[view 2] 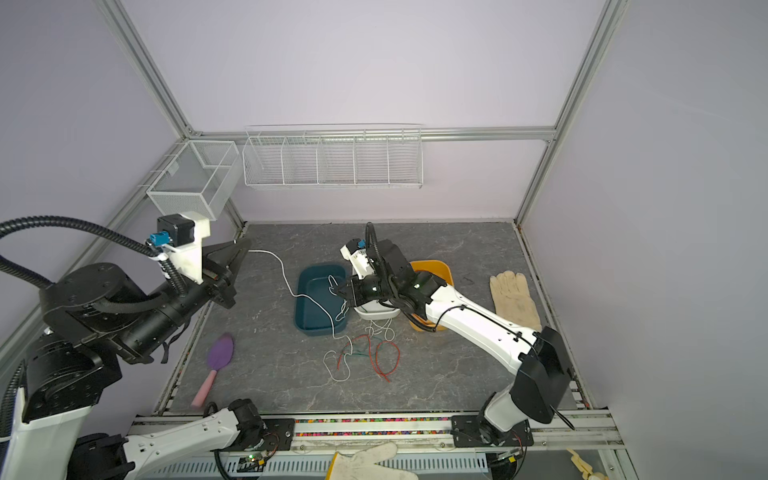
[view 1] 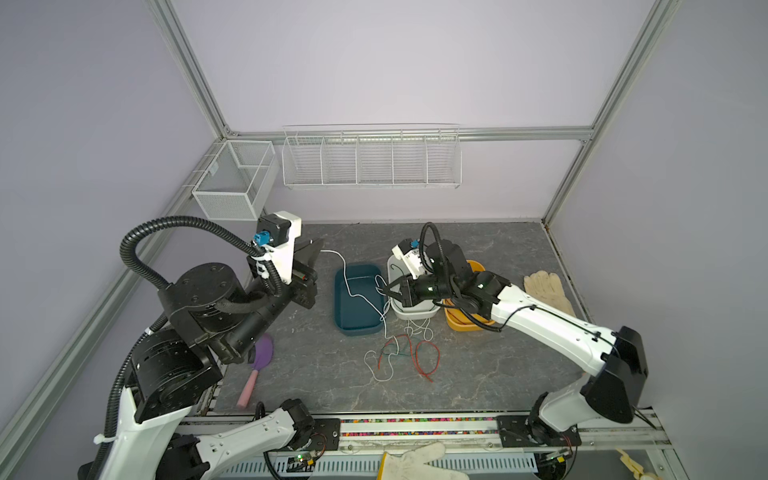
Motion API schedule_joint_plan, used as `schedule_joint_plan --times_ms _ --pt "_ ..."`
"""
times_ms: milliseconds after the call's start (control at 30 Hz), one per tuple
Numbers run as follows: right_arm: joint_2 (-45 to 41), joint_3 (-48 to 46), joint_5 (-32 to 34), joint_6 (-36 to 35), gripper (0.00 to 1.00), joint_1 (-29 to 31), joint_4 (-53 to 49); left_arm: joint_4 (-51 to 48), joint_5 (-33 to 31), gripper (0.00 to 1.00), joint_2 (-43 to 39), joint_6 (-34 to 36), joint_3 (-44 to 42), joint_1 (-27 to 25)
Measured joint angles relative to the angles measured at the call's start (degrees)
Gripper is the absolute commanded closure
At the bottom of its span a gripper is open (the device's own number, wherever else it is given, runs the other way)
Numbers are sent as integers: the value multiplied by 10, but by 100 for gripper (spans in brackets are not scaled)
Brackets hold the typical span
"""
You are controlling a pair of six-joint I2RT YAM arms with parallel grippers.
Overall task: Untangle the cables
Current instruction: 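Carry the white wire with the right gripper over the teal tub and release it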
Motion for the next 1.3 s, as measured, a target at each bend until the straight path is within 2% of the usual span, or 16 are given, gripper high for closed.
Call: schedule_joint_plan --times_ms 267,533,900,1067,1300 --pt "131 114 -54 -4 94 0 2 45 3 100 -114 1 -130 0" --pt "251 195 -104 -17 94 -2 -5 73 4 100 -157 7 -220 0" --pt "310 214 -83 -22 93 -9 -27 88 0 100 -180 9 -238 0" --pt "330 214 -54 -26 86 -10 -42 88 0 100 -180 9 -238 0" --pt "335 214 -26 -39 66 -14 -65 88 -4 100 -173 8 -238 0"
